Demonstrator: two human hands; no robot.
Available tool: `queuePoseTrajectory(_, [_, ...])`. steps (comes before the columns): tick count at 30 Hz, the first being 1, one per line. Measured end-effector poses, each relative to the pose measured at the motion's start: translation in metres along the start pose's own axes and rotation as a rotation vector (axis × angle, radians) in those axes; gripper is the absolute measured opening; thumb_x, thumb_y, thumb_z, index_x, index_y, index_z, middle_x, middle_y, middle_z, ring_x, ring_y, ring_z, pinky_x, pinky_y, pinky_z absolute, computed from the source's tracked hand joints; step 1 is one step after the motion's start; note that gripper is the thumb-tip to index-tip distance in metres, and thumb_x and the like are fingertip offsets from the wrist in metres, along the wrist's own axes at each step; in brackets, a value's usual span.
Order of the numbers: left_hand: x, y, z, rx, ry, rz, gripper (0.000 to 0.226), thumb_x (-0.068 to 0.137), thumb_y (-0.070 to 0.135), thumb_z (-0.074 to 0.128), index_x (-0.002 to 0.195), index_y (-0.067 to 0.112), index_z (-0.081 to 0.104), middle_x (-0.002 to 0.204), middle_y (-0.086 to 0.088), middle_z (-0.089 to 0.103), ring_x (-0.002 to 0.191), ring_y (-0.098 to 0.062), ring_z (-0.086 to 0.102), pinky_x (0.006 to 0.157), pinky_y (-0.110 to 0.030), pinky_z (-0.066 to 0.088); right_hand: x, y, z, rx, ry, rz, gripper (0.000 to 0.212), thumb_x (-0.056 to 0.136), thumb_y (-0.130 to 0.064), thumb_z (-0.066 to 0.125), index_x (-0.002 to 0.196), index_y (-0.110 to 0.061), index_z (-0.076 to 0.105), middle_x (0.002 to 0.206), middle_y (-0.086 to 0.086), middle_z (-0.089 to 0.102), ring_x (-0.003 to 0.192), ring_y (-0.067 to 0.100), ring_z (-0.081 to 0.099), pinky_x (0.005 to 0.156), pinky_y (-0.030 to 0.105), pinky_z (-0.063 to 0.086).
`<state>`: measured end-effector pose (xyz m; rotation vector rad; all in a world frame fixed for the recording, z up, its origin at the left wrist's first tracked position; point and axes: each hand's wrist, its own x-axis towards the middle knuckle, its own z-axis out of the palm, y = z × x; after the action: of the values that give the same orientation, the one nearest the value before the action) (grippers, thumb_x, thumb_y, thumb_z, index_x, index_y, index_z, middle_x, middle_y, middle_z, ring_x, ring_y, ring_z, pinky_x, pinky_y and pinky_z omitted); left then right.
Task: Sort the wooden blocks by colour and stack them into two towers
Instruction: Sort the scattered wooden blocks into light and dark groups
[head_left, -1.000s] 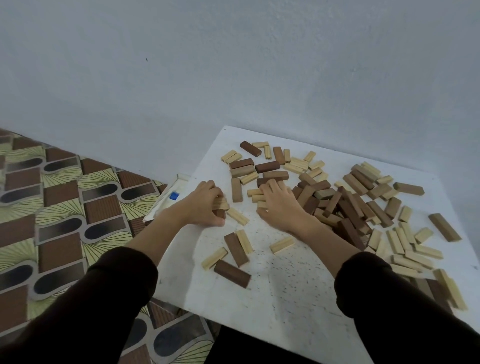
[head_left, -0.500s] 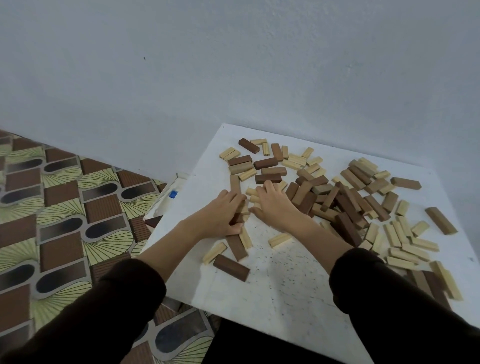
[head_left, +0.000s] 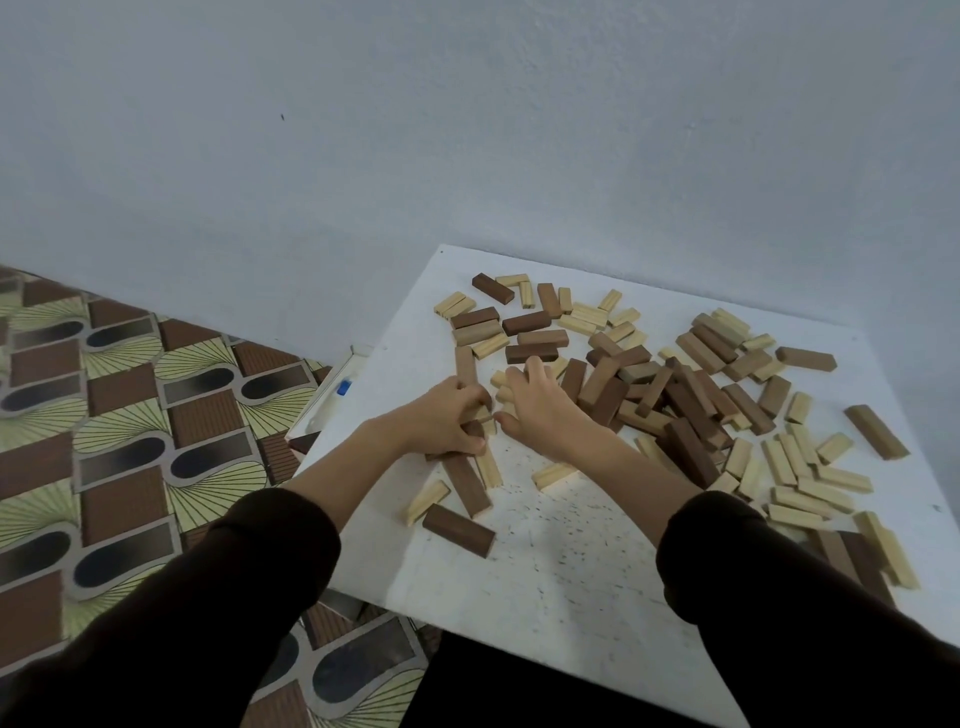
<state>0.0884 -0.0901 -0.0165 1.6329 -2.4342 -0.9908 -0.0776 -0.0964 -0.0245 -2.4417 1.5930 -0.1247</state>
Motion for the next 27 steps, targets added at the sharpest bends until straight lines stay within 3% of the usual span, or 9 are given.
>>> queuePoseTrajectory(6, [0.000, 0.003, -0.004, -0.107, -0.003, 0.000, 0.042, 0.083, 0.017, 0.070, 0.117, 0.016, 0.046, 0.094, 0.003, 0.051, 0.084, -0.014, 0.048, 0.065, -0.020, 0.036, -0.002, -0.001, -0.004, 0.015, 0.039, -0.019, 0.051, 0.094, -0.032, 0.053, 0.132, -0.003, 0.036, 0.122, 0.017, 0.035, 0.106, 0.027, 0.041, 0.080, 0.026, 0.037])
queuePoseTrajectory(12, [0.000, 0.005, -0.002, -0.141, 0.068, 0.022, 0.038, 0.084, 0.015, 0.069, 0.112, 0.016, 0.043, 0.077, 0.010, 0.054, 0.070, -0.008, 0.050, 0.060, -0.016, 0.036, -0.008, 0.002, -0.014, 0.005, 0.079, 0.008, 0.049, 0.094, -0.033, 0.051, 0.131, -0.003, 0.037, 0.120, 0.018, 0.035, 0.105, 0.027, 0.040, 0.082, 0.026, 0.037])
queuePoseTrajectory(15, [0.006, 0.020, -0.006, -0.197, 0.143, 0.072, 0.034, 0.083, 0.008, 0.066, 0.109, 0.015, 0.045, 0.082, 0.002, 0.057, 0.071, -0.010, 0.052, 0.059, -0.019, 0.037, -0.014, 0.011, -0.026, 0.011, 0.107, 0.051, 0.049, 0.095, -0.034, 0.048, 0.133, -0.004, 0.036, 0.124, 0.017, 0.035, 0.109, 0.025, 0.039, 0.089, 0.026, 0.035])
queuePoseTrajectory(18, [0.022, 0.047, -0.007, -0.333, 0.248, 0.153, 0.036, 0.081, 0.000, 0.062, 0.107, 0.020, 0.046, 0.081, 0.008, 0.054, 0.063, 0.002, 0.053, 0.054, -0.016, 0.039, -0.023, 0.031, -0.043, 0.048, 0.153, 0.135, 0.050, 0.096, -0.031, 0.047, 0.137, -0.007, 0.033, 0.128, 0.020, 0.035, 0.112, 0.028, 0.038, 0.091, 0.026, 0.030])
queuePoseTrajectory(20, [0.038, 0.066, -0.003, -0.329, 0.341, 0.185, 0.038, 0.081, 0.007, 0.064, 0.114, 0.018, 0.048, 0.088, 0.001, 0.061, 0.064, -0.005, 0.057, 0.053, -0.025, 0.045, -0.033, 0.048, -0.050, 0.067, 0.180, 0.220, 0.050, 0.096, -0.028, 0.048, 0.137, -0.005, 0.033, 0.129, 0.020, 0.034, 0.114, 0.030, 0.037, 0.094, 0.029, 0.031])
queuePoseTrajectory(22, [0.059, 0.083, 0.005, -0.327, 0.426, 0.200, 0.039, 0.083, 0.013, 0.066, 0.117, 0.016, 0.049, 0.092, -0.002, 0.062, 0.059, -0.003, 0.054, 0.051, -0.021, 0.040, -0.045, 0.067, -0.052, -0.001, 0.211, 0.303, 0.050, 0.096, -0.030, 0.046, 0.135, -0.003, 0.033, 0.126, 0.019, 0.035, 0.113, 0.029, 0.037, 0.094, 0.030, 0.032])
queuePoseTrajectory(24, [0.077, 0.097, 0.015, -0.327, 0.473, 0.212, 0.043, 0.085, 0.019, 0.067, 0.124, 0.015, 0.050, 0.106, 0.002, 0.059, 0.081, -0.005, 0.056, 0.068, -0.019, 0.041, -0.057, 0.078, -0.050, -0.042, 0.223, 0.391, 0.051, 0.096, -0.035, 0.044, 0.136, -0.006, 0.034, 0.127, 0.017, 0.035, 0.116, 0.030, 0.036, 0.095, 0.033, 0.032])
queuePoseTrajectory(27, [0.100, 0.107, 0.033, -0.220, 0.402, 0.238, 0.051, 0.089, 0.030, 0.063, 0.136, 0.018, 0.047, 0.128, -0.005, 0.055, 0.118, -0.023, 0.049, 0.096, -0.037, 0.041, -0.070, 0.093, -0.040, -0.166, 0.220, 0.433, 0.051, 0.097, -0.040, 0.041, 0.137, -0.009, 0.037, 0.135, 0.015, 0.037, 0.125, 0.032, 0.033, 0.101, 0.040, 0.029])
